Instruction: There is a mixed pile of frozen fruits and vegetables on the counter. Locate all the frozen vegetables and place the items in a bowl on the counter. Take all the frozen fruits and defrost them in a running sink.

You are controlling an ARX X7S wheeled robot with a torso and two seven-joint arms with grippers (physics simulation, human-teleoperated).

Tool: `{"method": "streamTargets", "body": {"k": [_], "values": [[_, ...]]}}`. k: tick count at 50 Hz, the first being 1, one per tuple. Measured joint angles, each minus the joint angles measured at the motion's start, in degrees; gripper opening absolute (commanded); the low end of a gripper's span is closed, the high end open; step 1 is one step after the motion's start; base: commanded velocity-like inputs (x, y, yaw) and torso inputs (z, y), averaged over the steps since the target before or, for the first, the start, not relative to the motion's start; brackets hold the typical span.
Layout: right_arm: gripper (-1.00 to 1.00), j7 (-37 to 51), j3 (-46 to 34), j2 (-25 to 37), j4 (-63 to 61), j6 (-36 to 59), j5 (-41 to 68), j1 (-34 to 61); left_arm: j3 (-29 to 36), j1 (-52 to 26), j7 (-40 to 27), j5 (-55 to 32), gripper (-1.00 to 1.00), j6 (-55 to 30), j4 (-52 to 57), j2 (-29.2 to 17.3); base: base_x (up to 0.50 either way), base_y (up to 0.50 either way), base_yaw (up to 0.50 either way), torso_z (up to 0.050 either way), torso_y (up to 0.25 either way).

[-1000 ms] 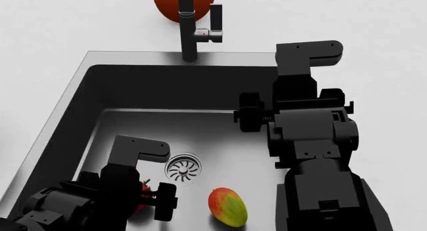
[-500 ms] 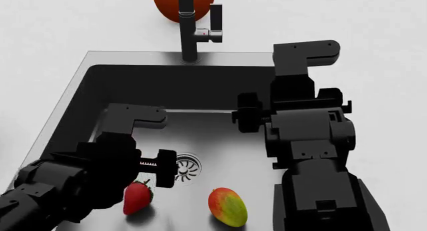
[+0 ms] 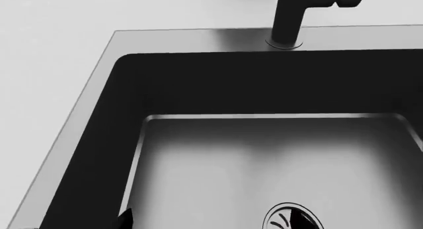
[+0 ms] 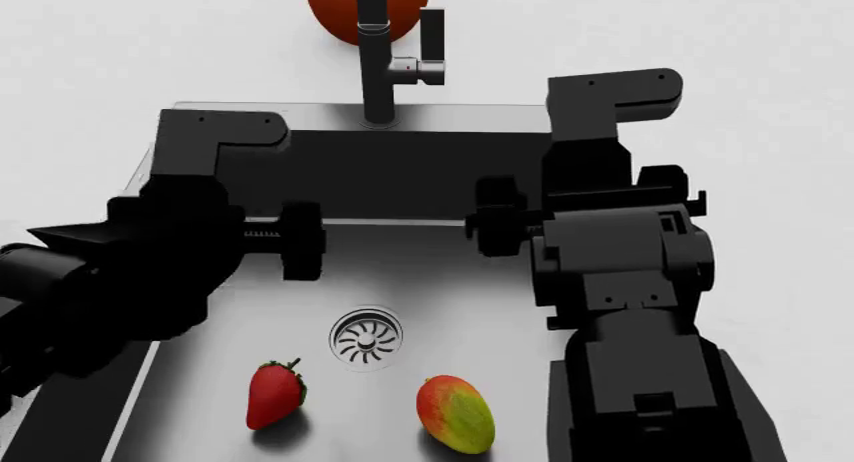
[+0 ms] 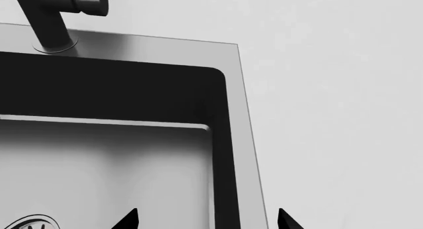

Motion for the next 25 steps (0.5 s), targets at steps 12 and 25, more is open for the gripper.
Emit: {"method": "streamTargets", "body": {"k": [12,25], "values": [[1.00,-0.21,-0.30,0.11,-0.02,0.16,0.01,0.67,-1.03,-2.00,-2.39,0.18,1.00,1.23,4.72,-3.15,0.00,0.00,0.00,0.000,0.000],[1.00,-0.62,-0.57,0.11,-0.03,0.02,0.07,0.95,-1.61,-2.74,-4.11,0.64,1.00,2.47,8.00,-5.21,0.00,0.00,0.00,0.000,0.000]]}}
